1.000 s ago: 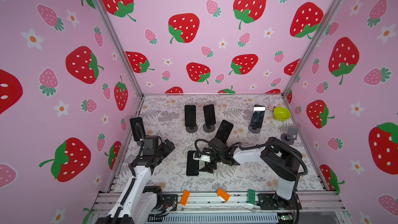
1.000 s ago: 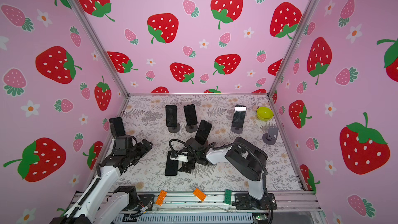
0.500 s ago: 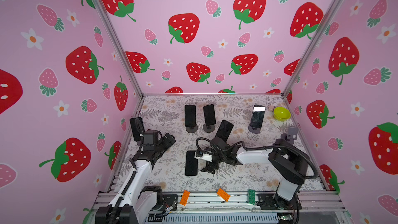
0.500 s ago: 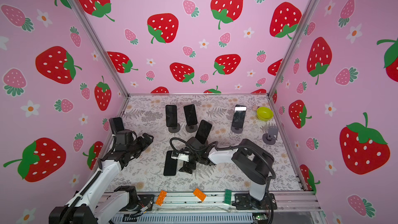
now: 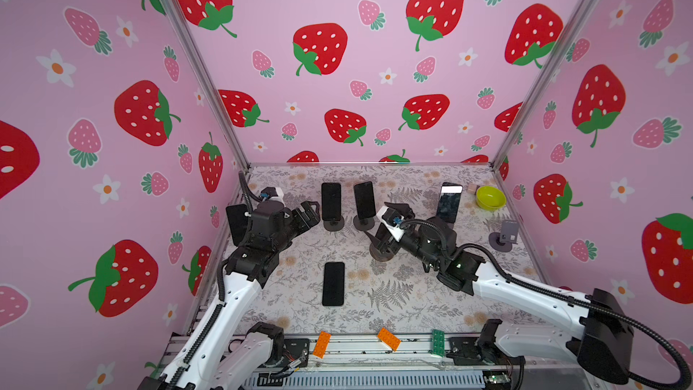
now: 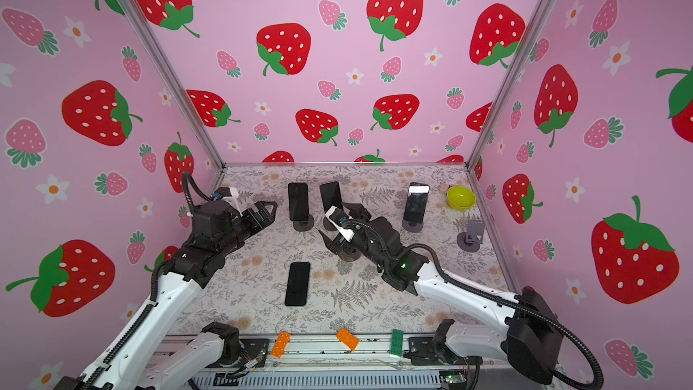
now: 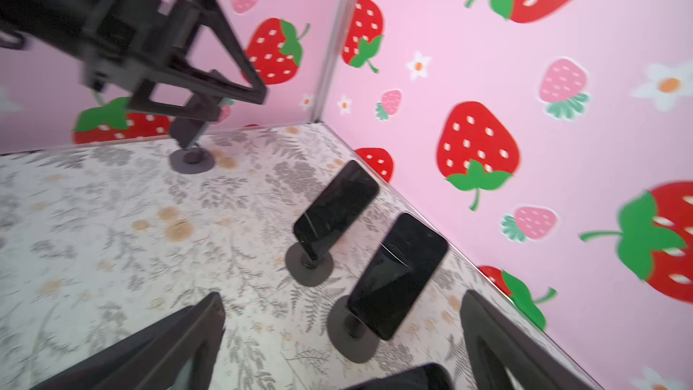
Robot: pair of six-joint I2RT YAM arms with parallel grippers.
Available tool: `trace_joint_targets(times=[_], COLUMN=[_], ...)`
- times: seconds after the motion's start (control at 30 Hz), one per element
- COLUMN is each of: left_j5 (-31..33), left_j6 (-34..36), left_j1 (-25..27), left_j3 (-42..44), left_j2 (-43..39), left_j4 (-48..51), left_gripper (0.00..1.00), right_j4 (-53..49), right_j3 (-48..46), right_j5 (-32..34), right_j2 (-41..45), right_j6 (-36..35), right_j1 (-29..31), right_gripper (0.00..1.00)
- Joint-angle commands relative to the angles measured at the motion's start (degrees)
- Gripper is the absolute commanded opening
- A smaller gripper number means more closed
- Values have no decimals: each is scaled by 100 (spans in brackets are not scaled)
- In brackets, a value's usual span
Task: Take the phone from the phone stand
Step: 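Swing right gripper to the stand by the green bowl while left arm reaches forward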
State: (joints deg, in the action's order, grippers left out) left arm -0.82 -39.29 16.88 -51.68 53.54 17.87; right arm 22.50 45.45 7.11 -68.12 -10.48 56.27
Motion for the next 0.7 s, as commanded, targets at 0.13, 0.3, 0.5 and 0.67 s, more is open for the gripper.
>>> trace_joint_targets(times=[0.13,0.3,0.5,0.67], left_j5=[1321,1250,1110,924], left_j6=[1127,1455,1896,2063], left_j1=[1165,1656,2314,2738], left_j3=[-843,-1111,-1258,-1300], left_j2=[350,814,1361,1688], left_j4=[443,173,-289,-531], left_gripper=[99,99,99,99], right_j4=[285,549,561,958], right_j3=[-493,-1143,-2107,-3044], right_j5=[1446,2323,2472,2453], right_j2=[847,1418,1902,2057], right_j6=[1687,2121,3205,3533], right_j1=[-1187,-1820,-2697,-2934], right_gripper=[100,100,100,100])
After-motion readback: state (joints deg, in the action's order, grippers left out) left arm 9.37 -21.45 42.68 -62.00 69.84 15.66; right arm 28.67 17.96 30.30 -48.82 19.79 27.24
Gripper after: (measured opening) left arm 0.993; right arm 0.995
